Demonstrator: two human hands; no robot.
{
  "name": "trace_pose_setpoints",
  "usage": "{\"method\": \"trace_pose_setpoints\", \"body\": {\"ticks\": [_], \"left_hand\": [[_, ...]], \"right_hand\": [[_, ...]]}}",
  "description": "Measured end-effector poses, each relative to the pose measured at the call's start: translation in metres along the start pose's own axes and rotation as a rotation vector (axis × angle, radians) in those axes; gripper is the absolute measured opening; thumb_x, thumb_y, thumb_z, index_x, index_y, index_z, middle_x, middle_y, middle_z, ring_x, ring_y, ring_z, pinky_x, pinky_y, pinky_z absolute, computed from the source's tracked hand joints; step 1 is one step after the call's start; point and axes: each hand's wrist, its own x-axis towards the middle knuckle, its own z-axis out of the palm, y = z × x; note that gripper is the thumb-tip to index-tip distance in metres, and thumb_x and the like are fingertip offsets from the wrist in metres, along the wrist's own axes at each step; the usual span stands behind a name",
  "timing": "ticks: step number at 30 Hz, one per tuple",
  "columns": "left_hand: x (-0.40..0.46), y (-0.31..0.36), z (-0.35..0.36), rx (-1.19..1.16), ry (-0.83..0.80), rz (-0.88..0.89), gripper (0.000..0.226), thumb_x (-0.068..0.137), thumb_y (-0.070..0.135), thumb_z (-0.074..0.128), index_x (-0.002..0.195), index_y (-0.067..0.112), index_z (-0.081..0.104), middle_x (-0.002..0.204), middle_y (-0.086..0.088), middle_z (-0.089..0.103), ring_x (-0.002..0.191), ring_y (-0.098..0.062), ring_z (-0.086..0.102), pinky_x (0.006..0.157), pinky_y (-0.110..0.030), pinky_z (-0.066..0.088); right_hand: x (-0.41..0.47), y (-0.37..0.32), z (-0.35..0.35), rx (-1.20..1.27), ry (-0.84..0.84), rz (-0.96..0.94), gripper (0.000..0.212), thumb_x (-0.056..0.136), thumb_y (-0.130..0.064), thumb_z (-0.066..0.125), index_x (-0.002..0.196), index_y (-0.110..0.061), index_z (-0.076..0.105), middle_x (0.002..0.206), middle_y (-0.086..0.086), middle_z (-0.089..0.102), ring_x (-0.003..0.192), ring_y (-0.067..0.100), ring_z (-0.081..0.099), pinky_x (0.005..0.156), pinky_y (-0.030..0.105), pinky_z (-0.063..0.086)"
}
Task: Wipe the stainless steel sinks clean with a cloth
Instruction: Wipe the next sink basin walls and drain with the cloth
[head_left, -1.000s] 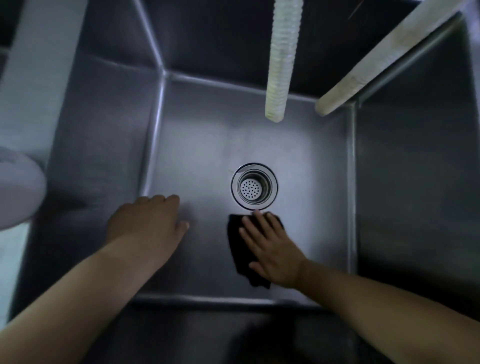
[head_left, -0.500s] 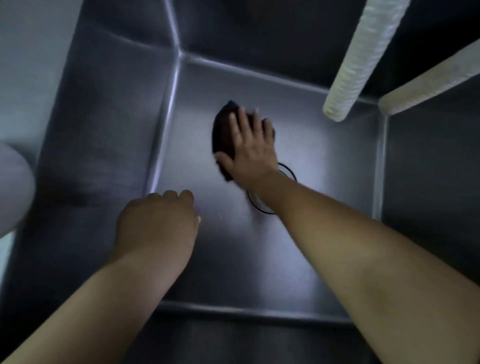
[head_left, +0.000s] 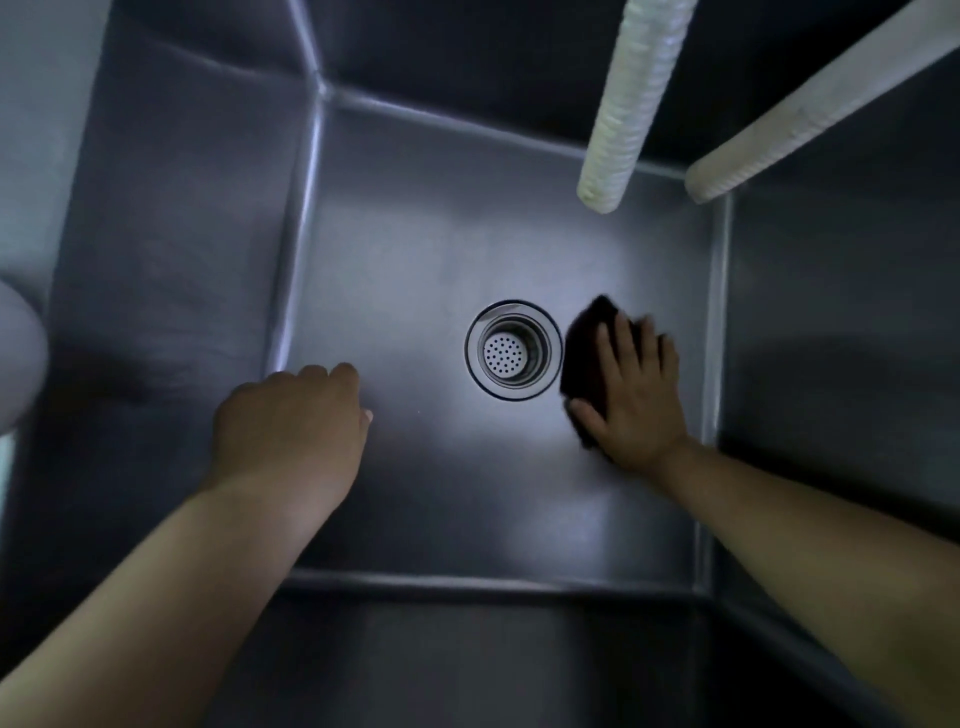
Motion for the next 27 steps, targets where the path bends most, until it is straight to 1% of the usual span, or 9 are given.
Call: {"method": "trace_pose_setpoints", "body": {"ticks": [4, 7, 10, 12, 14, 18, 22, 26, 27], "left_hand": [[-0.001, 0.001, -0.001, -0.002, -0.034, -0.013, 0.024, 0.097, 0.040, 0.031, 0.104, 0.021, 0.045, 0.103, 0.002, 0.057, 0.095, -0.022, 0.057, 0.063, -0.031, 0.030], [0.000, 0.001, -0.003, -0.016, -0.042, -0.034, 0.022, 0.097, 0.038, 0.032, 0.104, 0.022, 0.046, 0.106, 0.002, 0.058, 0.099, -0.023, 0.057, 0.065, -0.031, 0.031], [0.000, 0.001, -0.002, -0.034, -0.064, -0.042, 0.016, 0.097, 0.035, 0.035, 0.099, 0.023, 0.045, 0.103, 0.002, 0.057, 0.096, -0.022, 0.057, 0.066, -0.031, 0.032], [0.000, 0.002, 0.001, -0.044, -0.077, -0.037, 0.009, 0.096, 0.030, 0.038, 0.091, 0.024, 0.039, 0.101, 0.003, 0.056, 0.094, -0.021, 0.057, 0.065, -0.031, 0.033], [-0.001, 0.003, 0.003, -0.054, -0.067, -0.040, 0.011, 0.096, 0.029, 0.038, 0.087, 0.024, 0.036, 0.098, 0.004, 0.055, 0.092, -0.020, 0.056, 0.063, -0.031, 0.030], [-0.001, -0.001, 0.005, 0.002, 0.004, -0.031, 0.015, 0.096, 0.037, 0.036, 0.097, 0.025, 0.044, 0.090, 0.007, 0.053, 0.081, -0.016, 0.053, 0.058, -0.031, 0.025], [0.000, -0.001, 0.011, 0.034, 0.015, -0.048, 0.016, 0.096, 0.040, 0.034, 0.095, 0.026, 0.042, 0.078, 0.007, 0.040, 0.077, -0.016, 0.052, 0.058, -0.031, 0.025], [0.002, -0.002, 0.015, 0.052, 0.005, -0.051, 0.017, 0.096, 0.042, 0.034, 0.097, 0.028, 0.042, 0.094, 0.008, 0.055, 0.089, -0.016, 0.058, 0.060, -0.030, 0.027], [0.002, -0.003, 0.016, 0.051, 0.000, -0.055, 0.017, 0.096, 0.043, 0.034, 0.096, 0.027, 0.041, 0.095, 0.007, 0.055, 0.089, -0.016, 0.058, 0.060, -0.030, 0.028]], "right_hand": [[-0.057, -0.029, 0.016, -0.040, -0.016, -0.280, 0.093, 0.076, -0.068, 0.045, 0.148, -0.012, 0.024, 0.153, 0.022, 0.023, 0.139, 0.052, 0.012, 0.104, 0.069, 0.019], [-0.068, -0.069, 0.025, -0.003, -0.009, -0.492, 0.095, 0.073, -0.070, 0.049, 0.149, -0.019, 0.023, 0.155, 0.015, 0.019, 0.140, 0.050, 0.011, 0.106, 0.070, 0.011], [-0.045, -0.114, 0.024, 0.066, 0.008, -0.571, 0.090, 0.075, -0.067, 0.050, 0.149, -0.024, 0.025, 0.157, 0.010, 0.021, 0.143, 0.043, 0.010, 0.110, 0.065, 0.006], [-0.015, -0.140, 0.019, 0.093, 0.036, -0.557, 0.086, 0.076, -0.065, 0.050, 0.149, -0.025, 0.027, 0.156, 0.008, 0.023, 0.144, 0.041, 0.012, 0.112, 0.061, 0.005], [0.024, -0.159, 0.011, 0.101, 0.079, -0.507, 0.083, 0.077, -0.063, 0.050, 0.148, -0.025, 0.031, 0.155, 0.008, 0.027, 0.143, 0.040, 0.017, 0.113, 0.060, 0.007], [0.110, -0.173, -0.009, 0.056, 0.108, -0.349, 0.083, 0.079, -0.068, 0.040, 0.149, -0.026, 0.025, 0.156, 0.006, 0.024, 0.143, 0.038, 0.016, 0.112, 0.058, 0.012], [0.182, -0.152, -0.027, 0.053, 0.106, -0.197, 0.083, 0.080, -0.070, 0.034, 0.151, -0.032, 0.012, 0.160, 0.001, 0.011, 0.146, 0.033, 0.003, 0.115, 0.054, 0.003], [0.218, -0.103, -0.029, 0.174, 0.112, -0.065, 0.084, 0.080, -0.069, 0.038, 0.151, -0.036, 0.007, 0.161, -0.002, 0.001, 0.146, 0.029, -0.004, 0.113, 0.040, -0.013], [0.220, -0.089, -0.029, 0.168, 0.105, -0.016, 0.086, 0.078, -0.072, 0.036, 0.151, -0.037, 0.005, 0.161, -0.002, 0.001, 0.146, 0.029, -0.004, 0.114, 0.041, -0.011]]}}
